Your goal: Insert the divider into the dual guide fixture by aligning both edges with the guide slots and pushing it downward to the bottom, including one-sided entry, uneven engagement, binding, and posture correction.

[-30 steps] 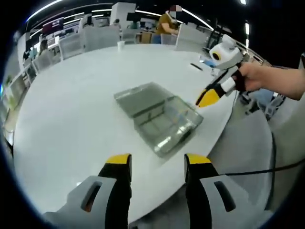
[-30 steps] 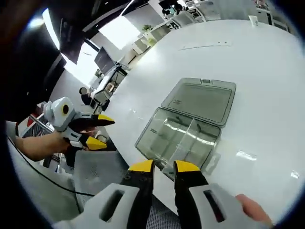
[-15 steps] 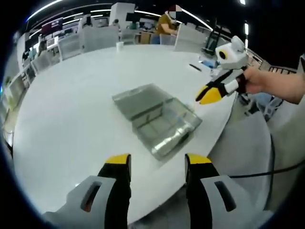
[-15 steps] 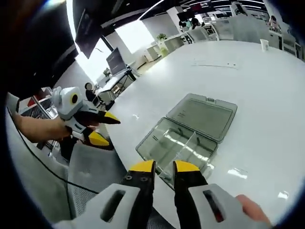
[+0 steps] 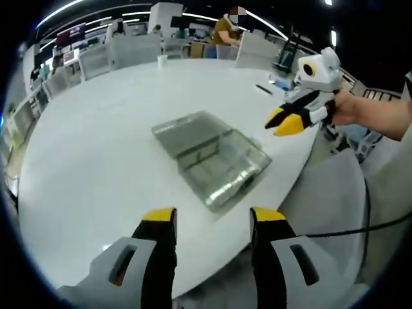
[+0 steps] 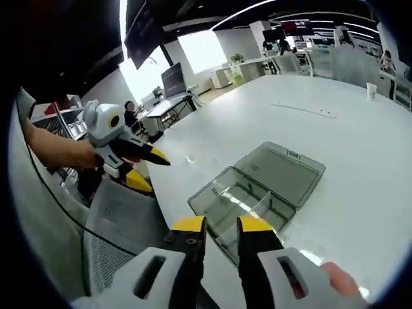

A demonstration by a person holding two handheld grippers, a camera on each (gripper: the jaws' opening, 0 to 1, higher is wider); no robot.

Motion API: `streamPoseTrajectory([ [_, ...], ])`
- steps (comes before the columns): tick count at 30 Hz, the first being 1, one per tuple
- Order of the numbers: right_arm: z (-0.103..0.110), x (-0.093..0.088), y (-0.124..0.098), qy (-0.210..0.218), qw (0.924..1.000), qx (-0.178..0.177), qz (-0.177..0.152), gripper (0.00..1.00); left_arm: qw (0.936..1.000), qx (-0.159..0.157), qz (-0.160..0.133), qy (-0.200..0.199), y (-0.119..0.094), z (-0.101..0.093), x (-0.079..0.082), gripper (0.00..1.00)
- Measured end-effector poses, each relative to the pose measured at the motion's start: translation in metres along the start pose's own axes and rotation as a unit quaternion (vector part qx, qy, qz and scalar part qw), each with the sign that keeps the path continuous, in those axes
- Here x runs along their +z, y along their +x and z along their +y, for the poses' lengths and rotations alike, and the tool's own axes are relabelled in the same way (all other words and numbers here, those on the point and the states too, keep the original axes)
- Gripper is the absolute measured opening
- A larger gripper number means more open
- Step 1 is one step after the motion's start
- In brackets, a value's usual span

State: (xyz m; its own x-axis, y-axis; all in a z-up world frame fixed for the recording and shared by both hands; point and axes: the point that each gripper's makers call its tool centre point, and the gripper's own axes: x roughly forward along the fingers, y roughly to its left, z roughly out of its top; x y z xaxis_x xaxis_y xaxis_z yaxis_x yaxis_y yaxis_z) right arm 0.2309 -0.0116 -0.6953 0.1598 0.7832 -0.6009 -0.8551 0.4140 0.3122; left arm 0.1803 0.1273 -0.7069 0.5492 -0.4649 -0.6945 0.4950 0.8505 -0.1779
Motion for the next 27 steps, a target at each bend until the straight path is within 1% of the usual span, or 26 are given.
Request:
streamPoseTrajectory([
  [3, 0.004, 0.002, -0.001, -0.013, 0.9999, 0.000, -0.004, 0.18, 1.0000, -0.001, 0.001, 0.001, 0.001, -0.001, 0.000, 0.43],
  [6, 0.011, 0.006, -0.003, -0.029, 0.9995, 0.010, -0.011, 0.24, 1.0000, -0.001, 0.002, 0.002, 0.001, -0.001, 0.001, 0.43],
  [8, 0.012, 0.004, -0.003, -0.040, 0.9992, 0.007, -0.003, 0.24, 1.0000, -0.001, 0.003, 0.002, 0.002, -0.001, 0.001, 0.43],
  [13, 0.017, 0.006, -0.005, -0.053, 0.9986, 0.007, -0.006, 0.25, 1.0000, -0.001, 0.004, 0.002, 0.002, -0.001, 0.001, 0.43],
  [20, 0.025, 0.004, -0.005, -0.082, 0.9965, 0.013, -0.001, 0.32, 1.0000, 0.001, 0.005, 0.001, 0.002, 0.000, 0.001, 0.43],
  [27, 0.028, 0.005, -0.007, -0.086, 0.9961, 0.015, -0.006, 0.35, 1.0000, 0.004, 0.008, 0.000, 0.000, 0.002, -0.001, 0.43],
])
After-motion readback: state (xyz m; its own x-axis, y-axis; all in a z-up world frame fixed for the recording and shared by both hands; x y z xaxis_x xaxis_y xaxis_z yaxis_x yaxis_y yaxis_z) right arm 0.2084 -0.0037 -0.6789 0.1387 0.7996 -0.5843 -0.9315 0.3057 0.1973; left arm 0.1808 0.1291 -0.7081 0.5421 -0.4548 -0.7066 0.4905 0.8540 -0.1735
